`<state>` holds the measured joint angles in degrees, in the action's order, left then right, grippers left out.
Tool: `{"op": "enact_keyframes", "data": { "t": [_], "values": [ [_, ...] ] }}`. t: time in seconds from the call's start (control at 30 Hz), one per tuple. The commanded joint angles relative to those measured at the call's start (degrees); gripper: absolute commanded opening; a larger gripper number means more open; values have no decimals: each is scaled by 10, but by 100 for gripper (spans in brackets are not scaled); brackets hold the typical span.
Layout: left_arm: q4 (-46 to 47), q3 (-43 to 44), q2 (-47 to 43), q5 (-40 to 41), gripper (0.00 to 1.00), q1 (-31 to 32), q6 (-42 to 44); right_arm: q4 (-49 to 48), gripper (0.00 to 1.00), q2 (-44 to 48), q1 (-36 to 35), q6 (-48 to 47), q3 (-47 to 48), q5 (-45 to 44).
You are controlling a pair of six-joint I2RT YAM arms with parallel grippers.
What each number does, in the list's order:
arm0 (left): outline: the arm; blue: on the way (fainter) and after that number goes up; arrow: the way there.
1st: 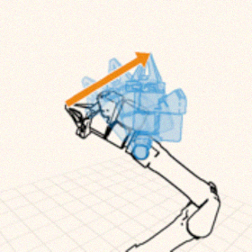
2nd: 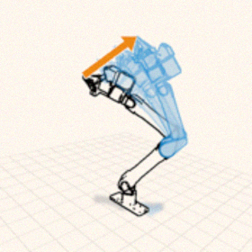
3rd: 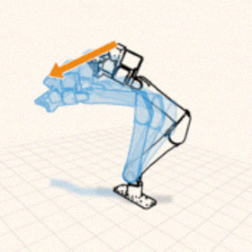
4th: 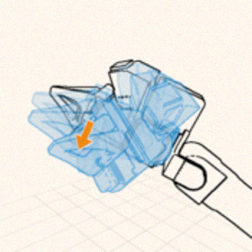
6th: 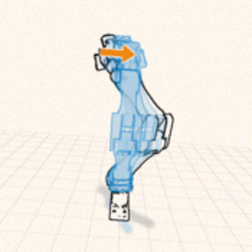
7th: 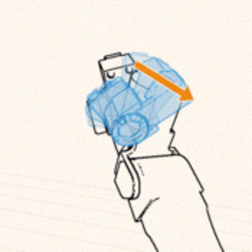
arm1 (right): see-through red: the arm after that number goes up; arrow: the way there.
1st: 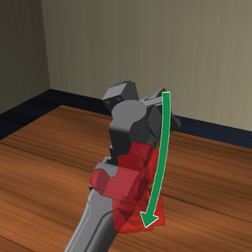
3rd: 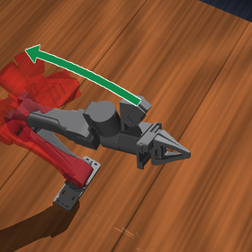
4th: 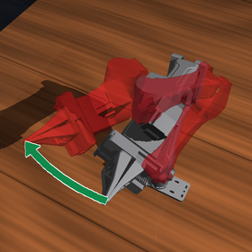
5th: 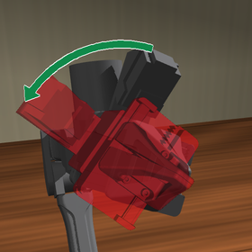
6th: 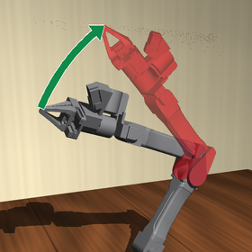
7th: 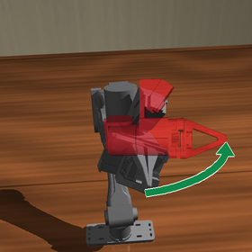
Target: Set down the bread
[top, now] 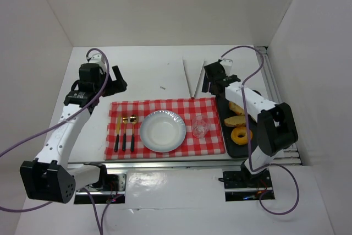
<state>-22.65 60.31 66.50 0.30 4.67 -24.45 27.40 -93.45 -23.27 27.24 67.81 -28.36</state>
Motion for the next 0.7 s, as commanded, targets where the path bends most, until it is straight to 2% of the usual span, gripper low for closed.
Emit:
{"op": "enact_keyframes", "data": {
  "t": [0.0, 0.27, 0.43, 0.67],
  "values": [
    [-1, 27, 6, -7, 99, 1, -11, -4, 100, 20, -9, 19, 14, -34],
    [-20, 45, 20, -7, 99, 1, -6, 18, 100, 20, -14, 9, 27, -50],
    [-44, 56, 30, 8, 99, 1, -12, -35, 100, 13, -20, -53, 19, 37],
    [-57, 67, 43, -5, 99, 1, -12, -124, 100, -58, -20, -97, 34, 149]
  ]
}}
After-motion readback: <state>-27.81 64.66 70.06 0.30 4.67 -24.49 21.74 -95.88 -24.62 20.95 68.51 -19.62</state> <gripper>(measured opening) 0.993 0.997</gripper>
